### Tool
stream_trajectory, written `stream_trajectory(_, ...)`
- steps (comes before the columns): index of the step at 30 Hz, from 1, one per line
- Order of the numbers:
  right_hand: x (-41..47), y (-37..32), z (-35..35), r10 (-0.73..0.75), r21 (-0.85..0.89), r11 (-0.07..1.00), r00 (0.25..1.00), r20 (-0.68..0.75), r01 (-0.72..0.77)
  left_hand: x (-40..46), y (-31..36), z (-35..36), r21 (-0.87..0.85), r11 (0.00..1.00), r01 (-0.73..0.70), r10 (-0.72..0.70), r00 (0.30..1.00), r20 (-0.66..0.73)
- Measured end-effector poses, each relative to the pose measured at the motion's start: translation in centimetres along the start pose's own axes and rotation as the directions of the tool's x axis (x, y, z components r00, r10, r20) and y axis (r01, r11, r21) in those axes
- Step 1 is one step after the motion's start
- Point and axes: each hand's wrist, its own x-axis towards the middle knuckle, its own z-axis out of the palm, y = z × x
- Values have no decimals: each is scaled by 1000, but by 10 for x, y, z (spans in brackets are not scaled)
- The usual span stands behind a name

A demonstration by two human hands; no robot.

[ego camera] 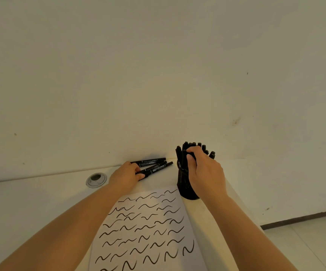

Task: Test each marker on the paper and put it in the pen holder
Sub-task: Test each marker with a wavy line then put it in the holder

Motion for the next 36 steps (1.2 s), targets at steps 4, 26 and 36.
stream_trajectory(4,1,0,1,31,-85,996,999,31,-29,-2,0,2,-64,997,34,-37,998,-47)
stream_trajectory(26,-91,-109,3,205,581,708,904,376,-402,-185,1,-53,-619,773,-138,46,986,-163)
stream_trajectory(36,-143,-140,28,251,555,642,829,500,-529,-252,-24,-42,-530,831,-169,139,986,-95)
